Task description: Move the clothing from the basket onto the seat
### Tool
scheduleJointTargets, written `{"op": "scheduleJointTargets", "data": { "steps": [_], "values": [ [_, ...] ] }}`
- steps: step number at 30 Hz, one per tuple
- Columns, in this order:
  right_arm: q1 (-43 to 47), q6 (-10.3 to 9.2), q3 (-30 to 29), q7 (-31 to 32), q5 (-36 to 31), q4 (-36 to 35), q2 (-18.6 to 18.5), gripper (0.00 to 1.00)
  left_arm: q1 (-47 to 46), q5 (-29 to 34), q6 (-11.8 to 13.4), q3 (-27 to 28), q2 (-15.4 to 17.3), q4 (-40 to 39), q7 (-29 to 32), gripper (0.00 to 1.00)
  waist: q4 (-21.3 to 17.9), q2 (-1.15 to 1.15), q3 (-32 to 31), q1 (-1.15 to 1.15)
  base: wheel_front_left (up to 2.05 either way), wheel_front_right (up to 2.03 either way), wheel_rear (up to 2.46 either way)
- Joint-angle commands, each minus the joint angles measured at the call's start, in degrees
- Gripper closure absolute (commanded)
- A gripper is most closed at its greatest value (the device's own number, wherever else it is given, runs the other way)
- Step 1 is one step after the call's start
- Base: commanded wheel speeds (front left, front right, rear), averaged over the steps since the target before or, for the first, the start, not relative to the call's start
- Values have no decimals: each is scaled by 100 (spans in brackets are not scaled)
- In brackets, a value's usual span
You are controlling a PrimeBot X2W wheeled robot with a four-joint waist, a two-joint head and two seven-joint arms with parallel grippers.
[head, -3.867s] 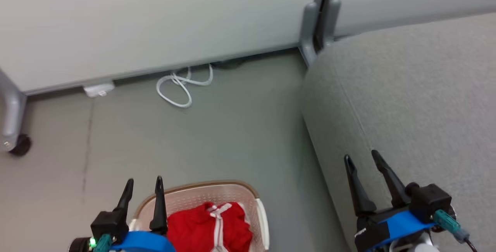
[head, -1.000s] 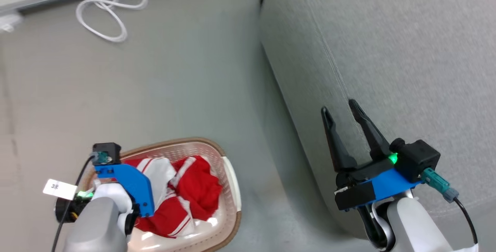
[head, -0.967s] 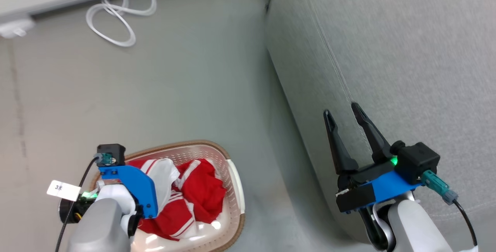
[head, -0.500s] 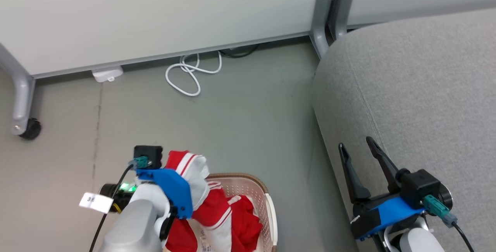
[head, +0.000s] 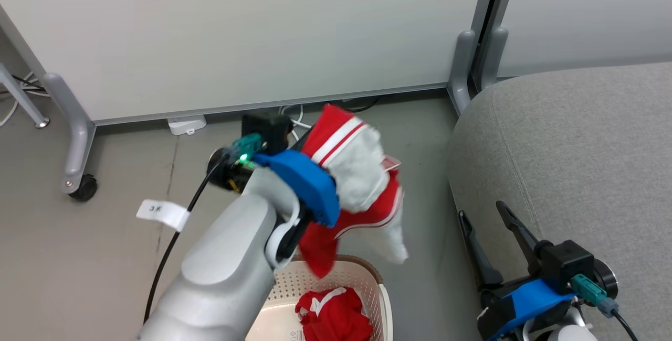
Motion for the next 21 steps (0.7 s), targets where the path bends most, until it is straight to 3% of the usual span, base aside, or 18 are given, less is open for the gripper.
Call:
{"op": "scheduleJointTargets", "data": {
  "steps": [1,12,21],
  "values": [
    [61,1,19,20,-38,-38,-15,0,-135,-51,65,-71,7,-115,-14,100,10,-1,-11,0,0,0,0],
    [-141,1,372,265,-48,-114,-16,0,-917,-694,552,-997,7,-785,-149,100,-12,-1,-21,0,0,0,0],
    [-380,1,483,414,-82,25,-16,0,-1188,-1096,705,-1510,5,-686,-306,100,-29,-1,21,0,0,0,0]
  ]
}}
